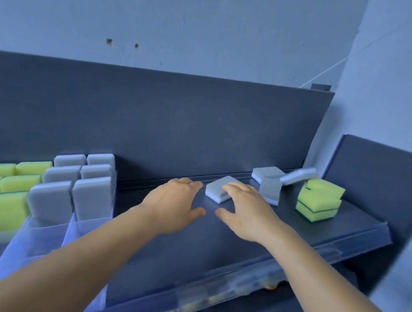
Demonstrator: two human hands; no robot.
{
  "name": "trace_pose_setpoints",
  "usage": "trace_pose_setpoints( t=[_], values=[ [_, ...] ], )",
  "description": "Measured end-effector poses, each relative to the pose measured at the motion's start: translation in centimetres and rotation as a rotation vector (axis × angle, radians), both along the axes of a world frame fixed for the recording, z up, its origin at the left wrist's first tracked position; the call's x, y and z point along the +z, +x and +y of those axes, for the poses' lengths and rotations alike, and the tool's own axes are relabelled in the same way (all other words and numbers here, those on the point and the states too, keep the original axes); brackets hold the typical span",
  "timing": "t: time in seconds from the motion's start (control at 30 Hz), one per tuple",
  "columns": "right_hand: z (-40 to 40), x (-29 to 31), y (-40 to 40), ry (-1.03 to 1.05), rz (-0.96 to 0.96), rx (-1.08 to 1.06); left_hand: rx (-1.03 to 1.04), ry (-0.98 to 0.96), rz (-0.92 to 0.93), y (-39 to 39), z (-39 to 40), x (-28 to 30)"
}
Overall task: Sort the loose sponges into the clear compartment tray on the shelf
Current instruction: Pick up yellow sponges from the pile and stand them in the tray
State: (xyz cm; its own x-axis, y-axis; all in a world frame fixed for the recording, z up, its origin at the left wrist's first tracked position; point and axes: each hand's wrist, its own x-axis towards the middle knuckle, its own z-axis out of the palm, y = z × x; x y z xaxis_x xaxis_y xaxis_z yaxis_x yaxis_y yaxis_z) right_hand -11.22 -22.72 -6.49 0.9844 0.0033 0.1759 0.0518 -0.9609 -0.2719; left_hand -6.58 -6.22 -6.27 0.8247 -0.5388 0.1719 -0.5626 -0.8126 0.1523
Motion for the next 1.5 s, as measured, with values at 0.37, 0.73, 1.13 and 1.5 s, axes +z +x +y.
trace_pose_setpoints(
  t=[0.37,0.73,1.13,1.5],
  values=[
    [-15.6,-0.7,0.0,0.015,-0.02,-0.141,-0.121,-0.044,0.066,0.6,-17.0,-1.1],
    [-26.1,-3.9,1.0,0.202,0.043,-0.438,-0.208,-0.046,0.142,2.9,-29.6,-2.7],
    [-27.6,-5.7,2.5,0.486,0.066,-0.382,-0.15,-0.051,0.272,6.1,-30.8,-2.8],
    [-23.9,-3.2,3.0,0.768,-0.015,-0.112,-0.184,-0.297,0.387,4.3,-25.4,-1.8]
  ],
)
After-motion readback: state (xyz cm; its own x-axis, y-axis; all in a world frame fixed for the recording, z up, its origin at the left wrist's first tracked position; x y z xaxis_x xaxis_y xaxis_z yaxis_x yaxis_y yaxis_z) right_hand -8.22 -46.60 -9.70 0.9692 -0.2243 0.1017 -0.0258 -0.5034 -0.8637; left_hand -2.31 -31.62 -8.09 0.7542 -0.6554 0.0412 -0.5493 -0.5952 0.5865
